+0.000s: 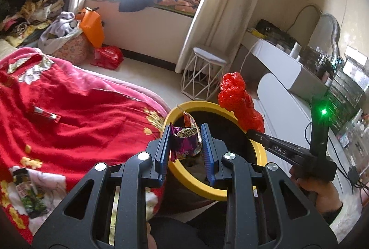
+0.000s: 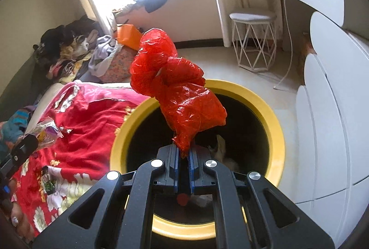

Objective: Collect trash
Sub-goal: 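Open both tools over the bin to drop the wrapper and red bag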

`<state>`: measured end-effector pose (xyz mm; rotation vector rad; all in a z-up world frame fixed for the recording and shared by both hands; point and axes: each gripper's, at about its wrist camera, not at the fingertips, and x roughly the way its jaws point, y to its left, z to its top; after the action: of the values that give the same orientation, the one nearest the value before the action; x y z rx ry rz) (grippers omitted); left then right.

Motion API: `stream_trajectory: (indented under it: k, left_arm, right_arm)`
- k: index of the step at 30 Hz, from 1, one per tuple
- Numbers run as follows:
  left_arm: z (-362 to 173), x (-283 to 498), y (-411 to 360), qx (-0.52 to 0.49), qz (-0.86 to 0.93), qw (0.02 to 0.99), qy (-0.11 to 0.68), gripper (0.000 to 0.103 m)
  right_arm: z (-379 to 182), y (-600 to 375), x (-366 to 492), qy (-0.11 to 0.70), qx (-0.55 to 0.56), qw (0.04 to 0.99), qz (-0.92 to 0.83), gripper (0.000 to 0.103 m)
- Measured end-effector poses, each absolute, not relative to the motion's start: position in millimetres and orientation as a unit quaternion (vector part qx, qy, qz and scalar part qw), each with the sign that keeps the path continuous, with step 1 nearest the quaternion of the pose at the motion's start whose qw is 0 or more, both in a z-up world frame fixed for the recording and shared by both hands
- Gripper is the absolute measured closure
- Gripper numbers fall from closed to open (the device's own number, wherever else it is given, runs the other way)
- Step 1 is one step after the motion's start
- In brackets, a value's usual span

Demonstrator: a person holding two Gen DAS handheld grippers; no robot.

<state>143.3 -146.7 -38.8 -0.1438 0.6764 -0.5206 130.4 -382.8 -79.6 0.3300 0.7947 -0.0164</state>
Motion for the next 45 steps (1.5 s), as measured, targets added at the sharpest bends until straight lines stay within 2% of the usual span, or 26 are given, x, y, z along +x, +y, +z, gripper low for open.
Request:
stream_trajectory:
  k: [11,12,14,15,16,18,23,30,45]
  left_arm:
    - [-65.4,155.6,-191.5,-0.054,-0.277,0.891,0.356,0.082]
    - [-66.7,157.2,-194.6,-0.052,-0.278,0.890,0.357,0.082]
    - [-69.5,163.2,-202.4,-0.053,-0.283,0.886,0.362,0.079]
    - [-70.0,165.4,-205.8,-0.054,-0.284,0.886,0.364,0.074]
    - [-70.9,168.0,-209.6,-0.054,-0.285,0.885,0.365,0.070]
    - [-72.7,172.4,-215.2,-0.054,-0.286,0.884,0.366,0.041]
    - [-73.5,173.0,-210.8,-0.056,-0.269,0.889,0.367,0.011]
    - [-72.3,166.2,-189.0,-0.063,-0.247,0.895,0.366,0.011]
    - [-51.2,145.3,-117.9,-0.064,-0.176,0.931,0.314,0.011]
  right_arm:
    - [-97.7,-403.1,132.0,0.407,0.180,0.895,-0.012,0.094]
    - [-99.1,-405.8,131.1,0.409,0.181,0.895,-0.012,0.092]
    - [-100.7,-409.5,131.5,0.411,0.186,0.892,-0.010,0.079]
    - [-101.3,-412.0,131.7,0.411,0.188,0.892,-0.012,0.068]
    - [-100.9,-414.0,130.7,0.409,0.191,0.892,-0.013,0.063]
    - [-100.7,-420.5,129.2,0.404,0.200,0.892,-0.016,0.063]
    - [-95.9,-432.6,124.4,0.389,0.213,0.896,-0.028,0.057]
    - [-85.7,-422.2,121.9,0.369,0.198,0.908,-0.020,0.049]
    - [-45.5,-338.6,116.1,0.320,0.119,0.936,0.079,0.045]
